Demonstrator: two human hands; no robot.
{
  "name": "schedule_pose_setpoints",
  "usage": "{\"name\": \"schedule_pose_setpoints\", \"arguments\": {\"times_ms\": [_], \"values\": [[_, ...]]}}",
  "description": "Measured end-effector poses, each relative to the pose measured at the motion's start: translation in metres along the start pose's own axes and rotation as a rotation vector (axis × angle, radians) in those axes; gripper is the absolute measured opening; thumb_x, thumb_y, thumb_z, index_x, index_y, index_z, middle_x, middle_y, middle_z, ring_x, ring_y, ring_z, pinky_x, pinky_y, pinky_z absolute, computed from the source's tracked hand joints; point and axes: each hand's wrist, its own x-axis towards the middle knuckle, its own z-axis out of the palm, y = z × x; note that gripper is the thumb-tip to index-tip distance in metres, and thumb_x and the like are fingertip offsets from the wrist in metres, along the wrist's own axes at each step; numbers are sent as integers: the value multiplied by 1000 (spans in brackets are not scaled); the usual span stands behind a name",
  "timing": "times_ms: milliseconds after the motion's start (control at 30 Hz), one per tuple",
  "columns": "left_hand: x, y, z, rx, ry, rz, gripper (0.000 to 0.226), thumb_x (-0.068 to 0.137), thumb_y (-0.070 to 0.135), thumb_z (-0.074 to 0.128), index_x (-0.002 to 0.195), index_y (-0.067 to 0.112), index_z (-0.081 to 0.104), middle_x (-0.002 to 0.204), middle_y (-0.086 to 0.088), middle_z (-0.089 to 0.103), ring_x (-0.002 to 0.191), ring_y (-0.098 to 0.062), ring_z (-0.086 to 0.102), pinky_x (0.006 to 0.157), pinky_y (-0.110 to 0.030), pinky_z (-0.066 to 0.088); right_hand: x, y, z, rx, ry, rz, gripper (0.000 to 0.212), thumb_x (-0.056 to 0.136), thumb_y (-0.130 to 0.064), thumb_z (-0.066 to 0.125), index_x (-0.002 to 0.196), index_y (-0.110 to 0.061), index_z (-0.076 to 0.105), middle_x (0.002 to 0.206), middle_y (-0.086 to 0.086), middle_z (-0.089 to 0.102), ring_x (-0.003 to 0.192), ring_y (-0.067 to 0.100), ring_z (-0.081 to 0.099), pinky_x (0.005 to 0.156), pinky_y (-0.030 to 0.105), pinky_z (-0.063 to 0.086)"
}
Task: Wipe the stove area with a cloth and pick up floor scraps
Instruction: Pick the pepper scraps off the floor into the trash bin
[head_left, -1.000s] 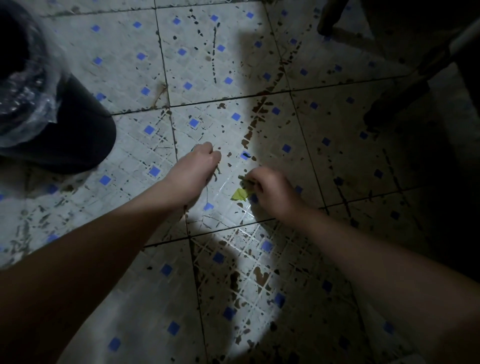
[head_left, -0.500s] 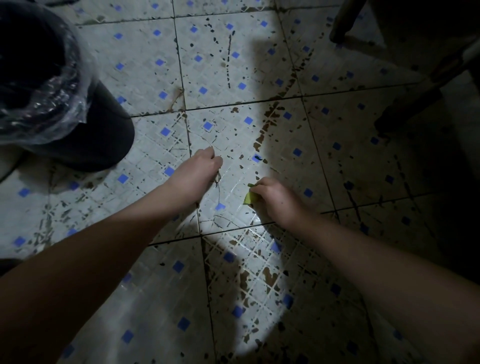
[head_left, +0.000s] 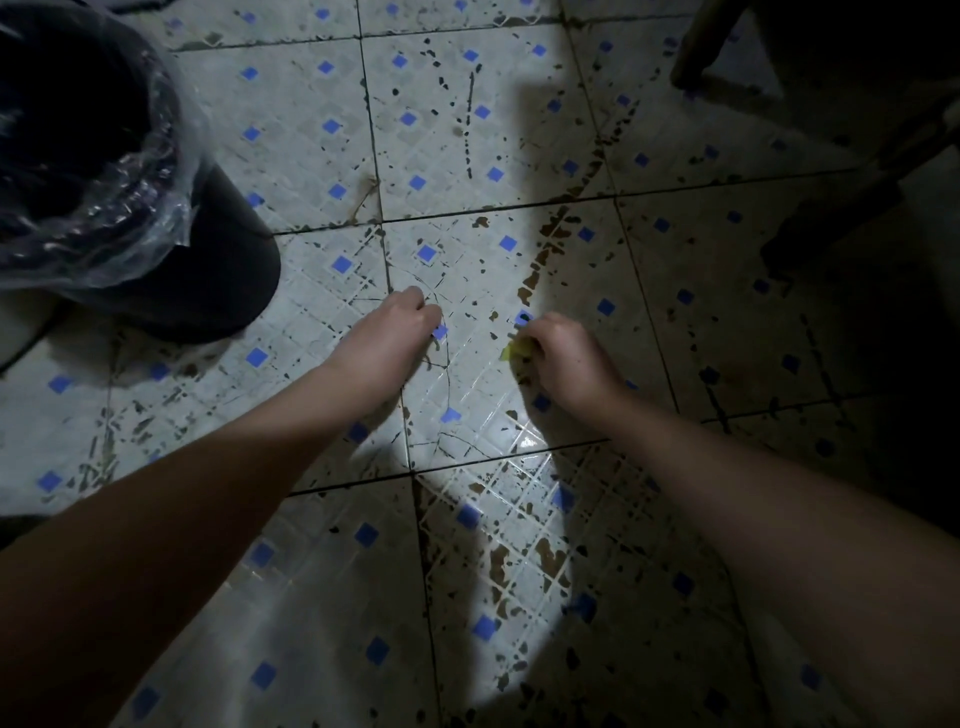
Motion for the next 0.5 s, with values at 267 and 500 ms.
{"name": "schedule_pose_setpoints", "arguments": {"times_ms": [267,500], "values": [[6,-8,13,-54,37,-44,30,82,-14,47,103,5,56,100,-11,50,89,-25,49,71,-42,52,30,-9,-2,87,58,82,22,87,7,42,97,-7,55,95,10,60,86,24,59,77,45,54],[6,-11,19,-83,25,-80,32,82,-14,49,104,9,54,103,-8,50,92,-23,49,75,-41,52,39,-13,9,54,33,167,22,86,6,50,94,-14,46,93,5,56,84,21,56,76,42,54]]}}
